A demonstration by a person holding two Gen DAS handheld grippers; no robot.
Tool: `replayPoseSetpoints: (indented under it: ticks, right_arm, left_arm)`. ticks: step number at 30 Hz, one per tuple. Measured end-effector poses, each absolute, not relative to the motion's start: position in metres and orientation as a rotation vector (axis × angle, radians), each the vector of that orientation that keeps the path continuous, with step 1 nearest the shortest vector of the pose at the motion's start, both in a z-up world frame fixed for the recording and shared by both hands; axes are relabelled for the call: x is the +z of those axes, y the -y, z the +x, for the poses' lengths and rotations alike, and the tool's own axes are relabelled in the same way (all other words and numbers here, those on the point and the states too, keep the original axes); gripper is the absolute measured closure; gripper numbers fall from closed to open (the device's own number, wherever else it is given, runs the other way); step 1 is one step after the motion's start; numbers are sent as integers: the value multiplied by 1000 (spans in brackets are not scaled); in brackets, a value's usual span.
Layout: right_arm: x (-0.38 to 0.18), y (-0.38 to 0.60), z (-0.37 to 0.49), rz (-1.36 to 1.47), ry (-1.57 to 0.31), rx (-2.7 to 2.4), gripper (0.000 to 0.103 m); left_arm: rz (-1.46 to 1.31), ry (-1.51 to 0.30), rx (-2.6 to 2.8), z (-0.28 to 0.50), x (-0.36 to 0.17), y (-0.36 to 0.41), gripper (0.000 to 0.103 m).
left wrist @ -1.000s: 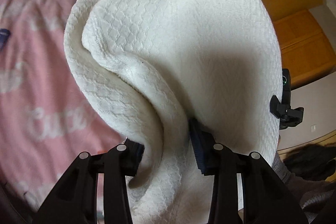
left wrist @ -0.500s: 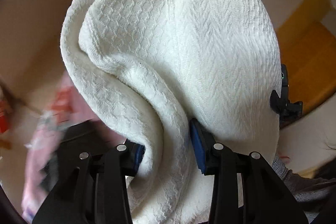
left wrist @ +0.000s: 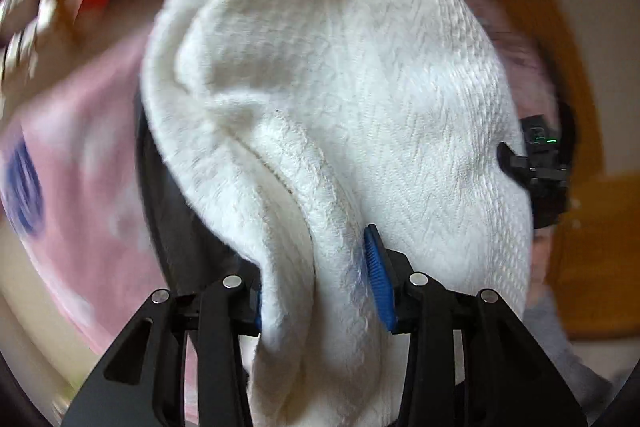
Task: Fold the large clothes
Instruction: 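Lower the hoodie bundle onto the black cloth and open both tools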
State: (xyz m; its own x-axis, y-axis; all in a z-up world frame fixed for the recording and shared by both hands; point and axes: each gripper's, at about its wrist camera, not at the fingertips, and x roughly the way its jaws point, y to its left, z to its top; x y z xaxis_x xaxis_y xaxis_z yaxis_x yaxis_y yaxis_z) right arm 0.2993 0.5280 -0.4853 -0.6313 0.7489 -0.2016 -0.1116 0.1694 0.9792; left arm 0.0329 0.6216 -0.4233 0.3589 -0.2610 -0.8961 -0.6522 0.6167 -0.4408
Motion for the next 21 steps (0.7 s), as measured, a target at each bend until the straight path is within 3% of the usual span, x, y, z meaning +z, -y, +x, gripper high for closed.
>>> replayPoseSetpoints:
  ticks: [1, 4, 9, 15, 21]
  right_arm:
    - [-504, -527, 299, 544, -1754, 1507, 43]
    - [-525, -519, 310, 598, -1737, 1503, 43]
    - [-497, -523, 317, 389, -1723, 1466, 34]
    - [-445, -519, 330, 145, -1609, 1419, 25]
    - [-348, -492, 327, 30, -1294, 1356, 13]
  left_arm:
    - [-982, -1226, 343, 21, -456, -625, 65]
    - [-1020, -1117, 288, 9, -474, -625, 50]
    - [-902, -1102, 233, 9, -481, -618, 48]
    - [-859, -1165, 260, -7, -450, -659, 49]
    - [-771, -1186, 369, 11, -376, -623, 50]
